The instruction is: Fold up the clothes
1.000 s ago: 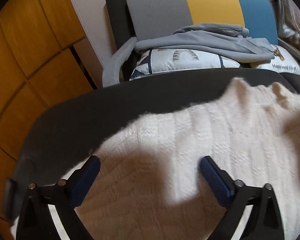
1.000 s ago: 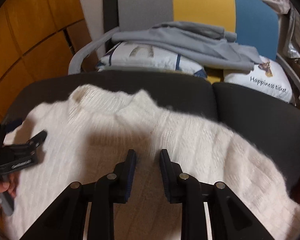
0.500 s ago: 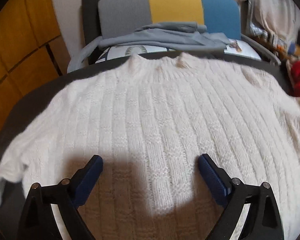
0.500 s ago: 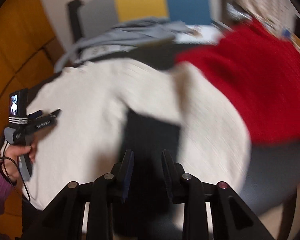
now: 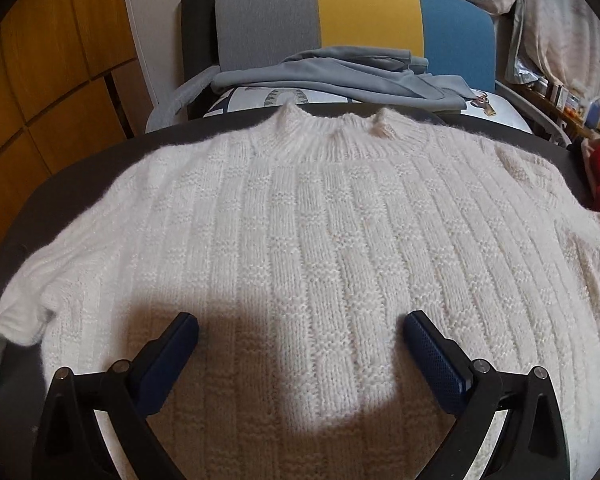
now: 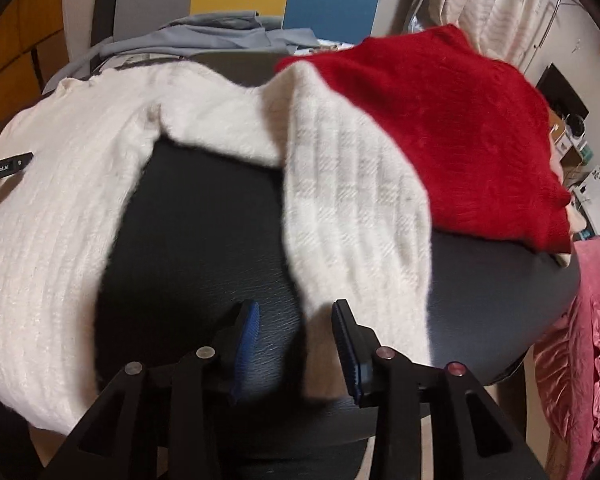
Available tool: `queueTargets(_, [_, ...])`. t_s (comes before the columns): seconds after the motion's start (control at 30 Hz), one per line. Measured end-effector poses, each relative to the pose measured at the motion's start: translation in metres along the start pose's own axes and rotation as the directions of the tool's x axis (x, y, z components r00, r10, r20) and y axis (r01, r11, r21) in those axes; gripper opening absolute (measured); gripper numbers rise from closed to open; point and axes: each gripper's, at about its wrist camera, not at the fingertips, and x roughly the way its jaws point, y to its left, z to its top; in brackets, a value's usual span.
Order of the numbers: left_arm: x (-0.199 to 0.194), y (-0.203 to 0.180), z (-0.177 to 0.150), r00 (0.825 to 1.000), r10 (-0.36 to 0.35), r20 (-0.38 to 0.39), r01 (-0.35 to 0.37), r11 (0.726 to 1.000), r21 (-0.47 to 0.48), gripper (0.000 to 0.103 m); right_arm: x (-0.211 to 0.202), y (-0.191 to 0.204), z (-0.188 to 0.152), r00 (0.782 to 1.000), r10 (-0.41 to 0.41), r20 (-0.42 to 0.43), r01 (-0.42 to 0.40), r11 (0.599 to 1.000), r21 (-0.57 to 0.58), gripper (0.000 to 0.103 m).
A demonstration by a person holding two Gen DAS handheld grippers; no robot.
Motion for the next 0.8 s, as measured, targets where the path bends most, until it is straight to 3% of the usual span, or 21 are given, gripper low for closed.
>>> queueTargets(0.1, [-0.003, -0.002, 0.000, 1.000, -0.008, 0.007, 0.008, 1.000, 0.014, 0.103, 0.010, -0.014, -0.003, 0.998, -0.044, -0.034, 0.044, 0.999, -0.002, 0.041])
queueTargets(0.17, [-0.010, -0.010, 0.000, 1.000, -0.008, 0.025, 0.007, 0.999, 0.054, 0.103, 0.013, -0.029, -0.003, 0.999, 0.016, -0.028, -0.015, 0.998, 0.066, 0.041])
queueTargets(0.23, [-0.018, -0.018, 0.001, 0.999, -0.009, 0.042, 0.005, 0.996, 0.094, 0.089, 0.014, -0.043, 0.000, 0.997, 0.071, -0.035, -0.066, 0.991, 0.114, 0.028])
queueTargets(0.27, [-0.021, -0.022, 0.001, 0.999, -0.010, 0.051, 0.004, 0.993, 0.114, 0.085, 0.013, -0.047, 0.004, 0.996, 0.084, -0.033, -0.080, 0.990, 0.113, 0.013])
queueTargets(0.33, [-0.028, -0.030, 0.001, 0.998, -0.012, 0.069, 0.001, 0.988, 0.153, 0.075, 0.008, -0.059, 0.013, 0.992, 0.123, -0.015, -0.120, 0.984, 0.131, 0.007])
queueTargets(0.37, [-0.032, -0.033, 0.001, 0.997, -0.017, 0.078, 0.003, 0.985, 0.172, 0.067, 0.003, -0.066, 0.018, 0.990, 0.144, -0.001, -0.142, 0.979, 0.146, 0.007])
queueTargets(0.43, [-0.045, -0.037, -0.004, 0.992, -0.086, 0.096, 0.068, 0.982, 0.173, 0.028, -0.012, -0.078, 0.033, 0.986, 0.162, 0.044, -0.167, 0.974, 0.154, 0.007])
queueTargets(0.5, [-0.054, -0.038, -0.008, 0.986, -0.141, 0.086, 0.127, 0.980, 0.154, 0.006, -0.026, -0.089, 0.051, 0.983, 0.157, 0.092, -0.169, 0.976, 0.139, 0.007])
queueTargets(0.6, [-0.059, -0.037, -0.012, 0.976, -0.207, 0.067, 0.200, 0.975, 0.097, 0.004, -0.047, -0.113, 0.093, 0.975, 0.128, 0.181, -0.153, 0.979, 0.132, 0.007])
queueTargets(0.73, [-0.059, -0.037, -0.023, 0.989, -0.136, 0.052, 0.130, 0.986, 0.101, 0.004, -0.069, -0.154, 0.146, 0.957, 0.019, 0.290, -0.067, 0.986, 0.155, 0.007])
queueTargets(0.8, [-0.051, -0.035, -0.028, 0.994, -0.108, 0.015, 0.105, 0.988, 0.111, 0.005, -0.068, -0.177, 0.165, 0.949, -0.035, 0.314, -0.028, 0.980, 0.195, 0.001])
